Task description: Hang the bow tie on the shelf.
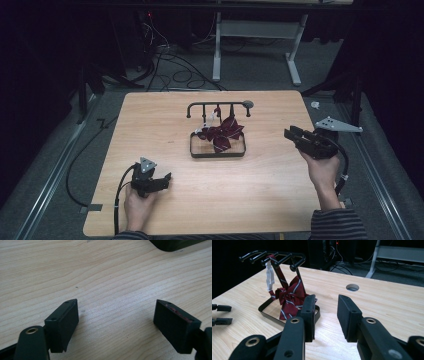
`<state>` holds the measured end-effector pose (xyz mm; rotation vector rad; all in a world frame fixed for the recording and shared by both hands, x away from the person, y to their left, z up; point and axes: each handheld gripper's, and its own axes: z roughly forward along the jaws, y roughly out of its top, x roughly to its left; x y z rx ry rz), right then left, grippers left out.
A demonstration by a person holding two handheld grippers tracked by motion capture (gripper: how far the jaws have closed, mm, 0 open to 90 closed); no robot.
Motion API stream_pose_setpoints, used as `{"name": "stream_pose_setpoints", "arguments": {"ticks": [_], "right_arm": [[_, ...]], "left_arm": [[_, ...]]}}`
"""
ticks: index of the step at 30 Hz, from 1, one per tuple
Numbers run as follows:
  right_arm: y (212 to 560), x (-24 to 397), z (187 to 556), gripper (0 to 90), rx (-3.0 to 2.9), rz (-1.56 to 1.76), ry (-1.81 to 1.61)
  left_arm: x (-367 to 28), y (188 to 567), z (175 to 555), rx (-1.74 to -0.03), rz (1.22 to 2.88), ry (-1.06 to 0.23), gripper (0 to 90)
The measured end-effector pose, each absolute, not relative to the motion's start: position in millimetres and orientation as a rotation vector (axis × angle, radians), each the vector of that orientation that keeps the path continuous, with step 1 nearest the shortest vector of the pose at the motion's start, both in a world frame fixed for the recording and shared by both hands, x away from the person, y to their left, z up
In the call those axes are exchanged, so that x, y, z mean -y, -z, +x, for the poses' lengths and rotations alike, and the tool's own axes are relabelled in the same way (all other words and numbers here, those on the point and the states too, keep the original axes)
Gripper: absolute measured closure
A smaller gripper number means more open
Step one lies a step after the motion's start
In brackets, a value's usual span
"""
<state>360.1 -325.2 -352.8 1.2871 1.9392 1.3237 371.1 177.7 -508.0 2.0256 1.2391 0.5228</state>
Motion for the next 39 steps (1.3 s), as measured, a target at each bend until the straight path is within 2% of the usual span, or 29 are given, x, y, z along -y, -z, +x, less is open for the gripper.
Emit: {"name": "stream_pose_setpoints", "arguments": {"ticks": [39], "right_arm": [[411.4, 330.9, 332.0, 68.6, -1.940, 1.394, -1.333]], "left_arm": [[-177.7, 508.0, 371.1, -1.239, 2.026, -0.523, 20.7]]}}
